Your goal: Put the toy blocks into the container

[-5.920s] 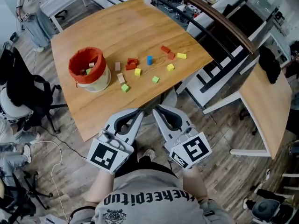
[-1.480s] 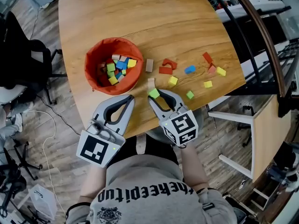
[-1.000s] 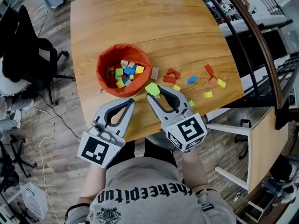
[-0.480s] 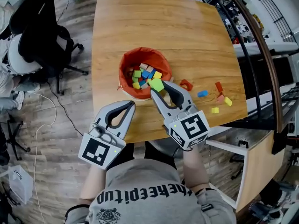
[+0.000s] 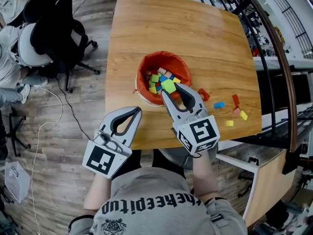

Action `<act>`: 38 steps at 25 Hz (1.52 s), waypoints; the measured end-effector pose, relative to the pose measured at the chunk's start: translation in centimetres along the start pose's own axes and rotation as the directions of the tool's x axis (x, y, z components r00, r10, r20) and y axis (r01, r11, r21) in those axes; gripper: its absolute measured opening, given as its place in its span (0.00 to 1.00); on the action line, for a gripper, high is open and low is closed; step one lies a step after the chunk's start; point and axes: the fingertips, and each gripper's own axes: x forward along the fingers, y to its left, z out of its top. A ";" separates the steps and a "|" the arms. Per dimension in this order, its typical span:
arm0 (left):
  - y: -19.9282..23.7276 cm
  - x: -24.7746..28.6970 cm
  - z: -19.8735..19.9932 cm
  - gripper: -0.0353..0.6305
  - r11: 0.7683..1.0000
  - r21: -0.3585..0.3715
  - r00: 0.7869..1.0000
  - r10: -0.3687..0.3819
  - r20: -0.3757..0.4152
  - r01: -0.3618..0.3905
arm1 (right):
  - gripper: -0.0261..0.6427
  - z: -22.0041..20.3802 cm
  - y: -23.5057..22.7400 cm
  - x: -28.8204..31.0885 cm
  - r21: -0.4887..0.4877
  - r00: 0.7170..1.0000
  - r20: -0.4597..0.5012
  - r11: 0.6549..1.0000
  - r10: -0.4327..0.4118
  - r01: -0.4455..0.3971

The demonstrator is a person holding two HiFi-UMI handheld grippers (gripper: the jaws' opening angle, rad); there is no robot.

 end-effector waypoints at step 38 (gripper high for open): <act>-8.3 8.0 0.1 0.07 0.933 0.038 0.934 -0.356 -0.044 0.357 | 0.05 -4.5 -9.3 -12.3 0.166 0.919 -0.049 0.904 -0.391 0.394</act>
